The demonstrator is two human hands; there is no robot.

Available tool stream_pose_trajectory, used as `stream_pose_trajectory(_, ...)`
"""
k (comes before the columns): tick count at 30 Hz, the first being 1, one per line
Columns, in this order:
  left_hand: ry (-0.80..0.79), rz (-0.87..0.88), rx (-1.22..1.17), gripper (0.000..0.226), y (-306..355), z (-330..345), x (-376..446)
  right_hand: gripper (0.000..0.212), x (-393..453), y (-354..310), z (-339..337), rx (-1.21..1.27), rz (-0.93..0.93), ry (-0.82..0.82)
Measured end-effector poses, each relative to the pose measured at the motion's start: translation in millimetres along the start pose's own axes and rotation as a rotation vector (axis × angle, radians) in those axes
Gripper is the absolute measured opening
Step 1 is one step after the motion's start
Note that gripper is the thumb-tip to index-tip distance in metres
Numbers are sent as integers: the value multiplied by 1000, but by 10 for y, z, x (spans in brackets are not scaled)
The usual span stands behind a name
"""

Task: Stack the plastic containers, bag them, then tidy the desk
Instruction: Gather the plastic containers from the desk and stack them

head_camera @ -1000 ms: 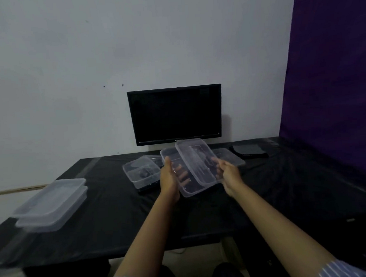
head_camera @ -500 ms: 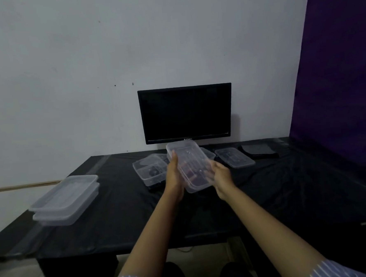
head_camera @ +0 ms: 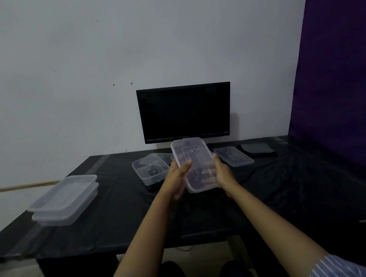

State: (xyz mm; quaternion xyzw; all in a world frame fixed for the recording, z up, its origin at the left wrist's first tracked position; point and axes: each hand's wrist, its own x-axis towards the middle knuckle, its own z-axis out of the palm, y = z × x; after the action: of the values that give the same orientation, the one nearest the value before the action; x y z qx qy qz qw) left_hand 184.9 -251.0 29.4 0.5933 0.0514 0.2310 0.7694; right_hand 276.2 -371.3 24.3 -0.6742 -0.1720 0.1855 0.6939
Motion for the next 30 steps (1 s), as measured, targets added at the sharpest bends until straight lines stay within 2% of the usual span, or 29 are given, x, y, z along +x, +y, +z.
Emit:
stream_pose_trajectory(3,-47,-2,0,45,14,31,-18,81,-24,4,-10,-111,-13,55)
stream_pose_trajectory(9,-63,-18,3,42,-11,60,-50,72,-84,63,20,-253,-113,223)
stream_pose_trajectory(12,90,-44,84,31,81,79,-14,73,-110,82,42,-251,-139,201)
stream_pose_trajectory(13,170,-61,111,34,127,77,13,72,-121,88,53,-260,-147,174)
stream_pose_trajectory(16,402,-86,215,66,285,25,90,73,-177,91,85,-283,-127,39)
stream_pose_trajectory(19,492,-60,386,83,392,-58,98,74,-203,10,104,-237,-5,-101)
stream_pose_trajectory(23,449,-44,514,85,382,-102,44,77,-214,-251,147,-205,31,-88)
stream_pose_trajectory(26,318,-4,643,64,292,-49,32,84,-190,-381,189,-117,61,-86)
stream_pose_trajectory(30,300,-65,525,60,237,-10,44,75,-149,-348,198,-152,-8,-8)
